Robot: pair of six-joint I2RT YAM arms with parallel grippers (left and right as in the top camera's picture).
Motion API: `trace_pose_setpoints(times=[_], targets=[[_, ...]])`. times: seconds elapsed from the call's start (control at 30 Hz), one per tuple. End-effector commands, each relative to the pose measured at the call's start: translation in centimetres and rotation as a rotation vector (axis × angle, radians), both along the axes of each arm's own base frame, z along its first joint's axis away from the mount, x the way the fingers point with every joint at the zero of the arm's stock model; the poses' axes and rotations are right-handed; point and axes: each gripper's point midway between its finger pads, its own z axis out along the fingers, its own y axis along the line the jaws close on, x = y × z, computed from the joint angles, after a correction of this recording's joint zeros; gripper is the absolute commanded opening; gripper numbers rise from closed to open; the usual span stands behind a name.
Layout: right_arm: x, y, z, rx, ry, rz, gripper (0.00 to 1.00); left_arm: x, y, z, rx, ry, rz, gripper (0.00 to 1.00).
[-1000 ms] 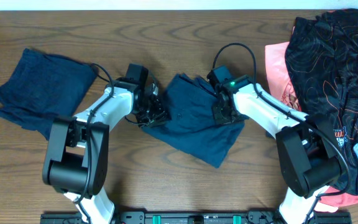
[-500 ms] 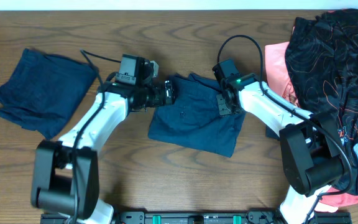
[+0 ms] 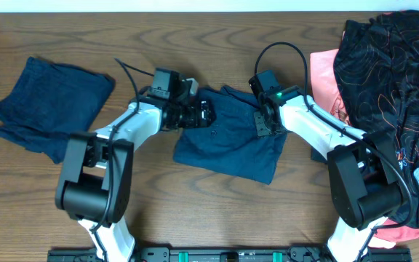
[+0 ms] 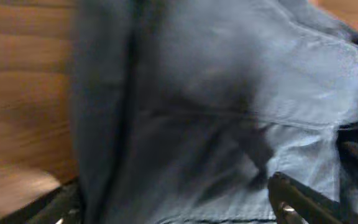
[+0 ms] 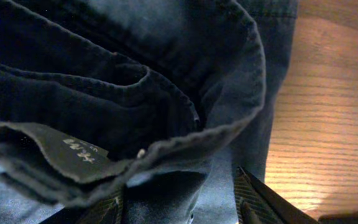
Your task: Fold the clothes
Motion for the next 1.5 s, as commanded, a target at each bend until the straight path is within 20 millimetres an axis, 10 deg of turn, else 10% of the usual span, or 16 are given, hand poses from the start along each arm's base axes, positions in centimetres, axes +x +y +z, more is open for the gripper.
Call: trace_pose_setpoints(times=[0.0, 0.1, 0.17, 0.37, 0.5, 0.67, 0.83, 1.1, 1.27, 1.33, 1.43, 1.47], targets=[[0.1, 0.2, 0.8, 0.013, -0.005, 0.012, 0.56, -3.0, -2.4, -3.0, -0.036, 0.112, -0.09, 0.79], [0.0, 0.1, 0.8, 0.013, -0.003, 0.011, 0.56, -3.8, -3.6, -3.4, -0.03, 0.112, -0.136, 0.53], [0.0, 0.1, 1.0, 0.014, -0.007, 0.01, 0.56, -3.6, -3.9, -3.2, -0.023, 0.083, -0.152, 0.06], [0.4, -1.1, 4.5, 0.003, -0.073, -0.055, 0.57, 0.1, -0.8, -0.3, 0.051, -0.031, -0.038, 0.06], [0.9, -2.3, 8.9, 0.042, -0.166, -0.084, 0.58, 4.2, 4.2, 5.2, 0.078, -0.169, 0.111, 0.06], [0.7, -4.4, 13.6, 0.09, -0.269, -0.126, 0.59, 8.2, 13.0, 14.8, 0.06, -0.39, 0.328, 0.06], [-0.1, -5.7, 15.2, 0.124, -0.28, -0.161, 0.58, 8.3, 23.4, 20.7, 0.098, -0.534, 0.555, 0.06], [-0.8, -6.1, 14.9, 0.12, -0.249, -0.167, 0.58, 3.1, 38.4, 17.9, 0.212, -0.397, 0.91, 0.06], [-0.9, -6.1, 14.9, 0.121, -0.245, -0.167, 0.58, -0.4, 42.9, 14.0, 0.218, -0.246, 1.036, 0.06], [-1.0, -6.1, 14.9, 0.12, -0.242, -0.167, 0.58, -1.3, 43.8, 12.8, 0.213, -0.203, 1.063, 0.16], [-1.1, -6.1, 14.8, 0.117, -0.236, -0.166, 0.58, -1.9, 44.4, 12.0, 0.209, -0.172, 1.082, 0.9], [-1.1, -6.1, 14.8, 0.116, -0.235, -0.166, 0.58, -1.9, 44.4, 12.0, 0.207, -0.171, 1.082, 0.98]])
